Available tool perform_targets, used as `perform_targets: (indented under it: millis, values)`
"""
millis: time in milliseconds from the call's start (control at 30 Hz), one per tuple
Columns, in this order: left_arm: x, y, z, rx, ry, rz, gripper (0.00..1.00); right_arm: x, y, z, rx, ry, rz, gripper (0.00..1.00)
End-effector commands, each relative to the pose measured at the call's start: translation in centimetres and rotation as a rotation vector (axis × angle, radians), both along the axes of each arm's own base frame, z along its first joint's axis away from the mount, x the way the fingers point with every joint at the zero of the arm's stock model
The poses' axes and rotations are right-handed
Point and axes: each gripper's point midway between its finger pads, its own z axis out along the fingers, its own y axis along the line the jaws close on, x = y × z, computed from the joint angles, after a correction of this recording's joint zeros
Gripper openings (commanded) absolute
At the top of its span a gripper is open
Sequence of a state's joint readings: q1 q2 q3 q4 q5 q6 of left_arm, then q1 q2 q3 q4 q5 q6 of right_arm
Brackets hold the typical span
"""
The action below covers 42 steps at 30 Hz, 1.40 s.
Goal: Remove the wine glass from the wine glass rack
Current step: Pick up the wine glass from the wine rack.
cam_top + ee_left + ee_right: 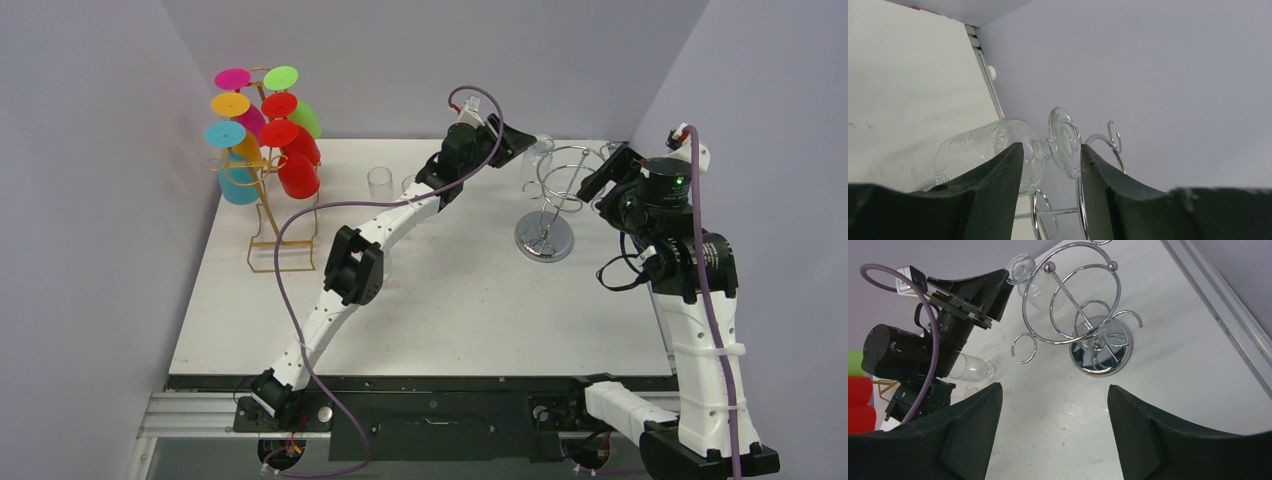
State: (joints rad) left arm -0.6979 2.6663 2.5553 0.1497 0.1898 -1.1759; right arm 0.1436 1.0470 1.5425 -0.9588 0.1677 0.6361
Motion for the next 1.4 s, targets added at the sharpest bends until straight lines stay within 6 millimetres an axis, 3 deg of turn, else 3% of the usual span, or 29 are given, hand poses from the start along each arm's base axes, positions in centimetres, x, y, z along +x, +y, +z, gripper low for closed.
perform_targets:
  millis: [0, 933, 1367]
  values:
    - [-0.7, -0.2, 4.3, -0.096, -0.087, -0.021, 0.41, -0.3, -0.3, 0.6, -0.009, -0.032, 0.001, 0.72]
    - [-1.6, -1.1, 4.7, -0.123, -0.077, -0.038, 0.24, -0.4, -0.3, 0.3, -0.009, -0.031, -0.002, 0.72]
    - [-2.1, -1.0, 5.6, -0.153, -0.047, -0.047, 0.09, -0.5, -0.4, 0.1, -0.008, -0.03, -0.004, 0.71]
